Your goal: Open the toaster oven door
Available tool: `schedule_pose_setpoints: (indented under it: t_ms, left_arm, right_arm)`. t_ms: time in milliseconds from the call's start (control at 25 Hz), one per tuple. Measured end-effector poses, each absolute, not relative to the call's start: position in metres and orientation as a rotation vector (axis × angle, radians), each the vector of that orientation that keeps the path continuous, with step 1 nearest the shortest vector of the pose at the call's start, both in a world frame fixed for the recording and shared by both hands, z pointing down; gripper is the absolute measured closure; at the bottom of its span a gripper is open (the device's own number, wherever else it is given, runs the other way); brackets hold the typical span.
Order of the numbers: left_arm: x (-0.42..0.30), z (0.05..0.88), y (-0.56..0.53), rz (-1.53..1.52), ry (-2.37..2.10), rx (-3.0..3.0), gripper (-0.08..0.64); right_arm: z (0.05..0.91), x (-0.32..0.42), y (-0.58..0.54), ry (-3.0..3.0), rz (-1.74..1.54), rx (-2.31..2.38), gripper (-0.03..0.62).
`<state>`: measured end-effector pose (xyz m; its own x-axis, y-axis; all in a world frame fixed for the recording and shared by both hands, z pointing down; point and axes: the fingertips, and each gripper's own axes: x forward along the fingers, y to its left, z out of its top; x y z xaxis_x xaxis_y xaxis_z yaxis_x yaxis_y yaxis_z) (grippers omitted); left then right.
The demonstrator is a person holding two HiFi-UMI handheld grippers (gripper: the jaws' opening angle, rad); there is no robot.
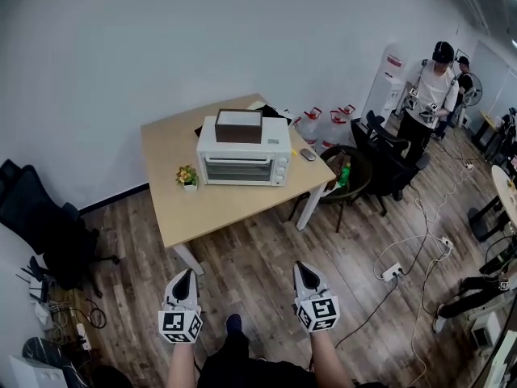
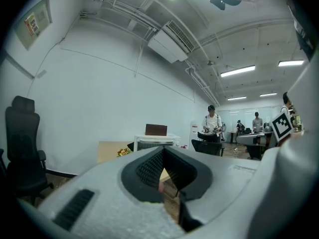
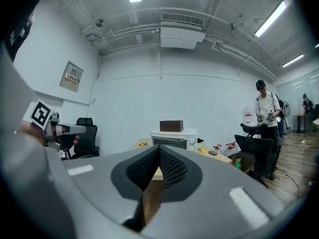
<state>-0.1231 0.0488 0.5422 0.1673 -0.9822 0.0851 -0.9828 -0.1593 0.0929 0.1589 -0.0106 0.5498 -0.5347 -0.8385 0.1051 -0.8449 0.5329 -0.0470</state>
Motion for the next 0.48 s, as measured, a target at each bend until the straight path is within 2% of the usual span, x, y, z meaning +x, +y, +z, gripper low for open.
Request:
schedule_pose_setpoints:
  t_ms: [480]
  left_arm:
    - [-0.155, 0.537, -0.031, 0.043, -1.898, 2.360, 0.561]
  right_arm:
    - [0.555, 0.121, -0.083, -2.672, 0.231, 1.518, 0.586]
